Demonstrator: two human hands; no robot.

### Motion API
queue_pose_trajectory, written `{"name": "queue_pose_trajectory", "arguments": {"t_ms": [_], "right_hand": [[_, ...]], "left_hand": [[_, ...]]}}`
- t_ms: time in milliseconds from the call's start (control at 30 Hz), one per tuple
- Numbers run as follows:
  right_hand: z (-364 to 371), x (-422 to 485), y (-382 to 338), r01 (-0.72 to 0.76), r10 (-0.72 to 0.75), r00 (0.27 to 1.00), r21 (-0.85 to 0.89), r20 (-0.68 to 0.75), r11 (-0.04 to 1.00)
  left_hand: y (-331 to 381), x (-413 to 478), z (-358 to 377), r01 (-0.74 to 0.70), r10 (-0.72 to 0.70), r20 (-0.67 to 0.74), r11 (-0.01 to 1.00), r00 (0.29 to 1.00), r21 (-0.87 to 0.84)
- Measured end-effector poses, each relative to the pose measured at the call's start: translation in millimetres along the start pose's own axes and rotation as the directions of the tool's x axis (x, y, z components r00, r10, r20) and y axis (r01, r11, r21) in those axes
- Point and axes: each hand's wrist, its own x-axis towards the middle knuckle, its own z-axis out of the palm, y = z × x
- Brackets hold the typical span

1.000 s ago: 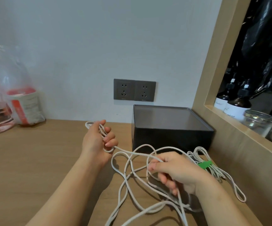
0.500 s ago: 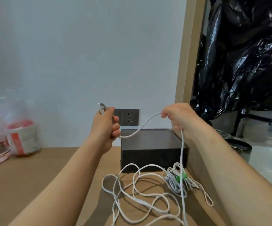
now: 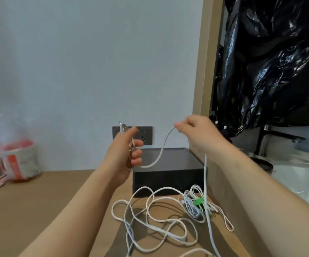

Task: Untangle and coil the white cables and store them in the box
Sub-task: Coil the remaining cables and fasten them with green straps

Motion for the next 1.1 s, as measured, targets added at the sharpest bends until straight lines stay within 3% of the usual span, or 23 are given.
{"name": "queue_pose_trajectory", "arguments": {"t_ms": [133,267,400,567,700,867,967,1100], "right_hand": [[16,-17,13,-0.261,0.19,0.953,0.317,0.237,0.912],[30,-40,22,-0.285,0.185,0.916,0.25,0.357,0.925],[40,-53,27,-0.092,0.085,0.94,0.004,0.332,0.996],[41,-57,25,0.03,0.002,0.947,-0.094,0.321,0.995],[46,-58,28,-0.005,0.006,0.97,-0.004,0.243,1.0],[55,-61,27,-0.077,0.033,0.963,0.159,0.266,0.984],[59,-61,27,-0.078,0.025,0.964,0.192,0.266,0.978],[64,-60,31,-0.097,0.046,0.972,0.219,0.231,0.971]], "left_hand": [[-21,-9,-9,0.047,-0.047,0.007,0.998,0.999,0.052],[-38,-21,-18,-0.016,-0.016,0.104,0.955,0.994,0.297],[-50,-31,-26,-0.112,0.025,0.174,0.854,0.984,0.508],[-56,-37,-34,-0.132,0.004,0.21,0.789,0.978,0.6],[-60,-41,-36,-0.135,-0.019,0.237,0.776,0.971,0.616],[-69,-45,-36,-0.1,-0.092,0.297,0.814,0.95,0.573],[-70,-48,-35,-0.016,-0.143,0.285,0.871,0.948,0.491],[-75,-52,-33,-0.022,-0.119,0.247,0.864,0.962,0.503]]}}
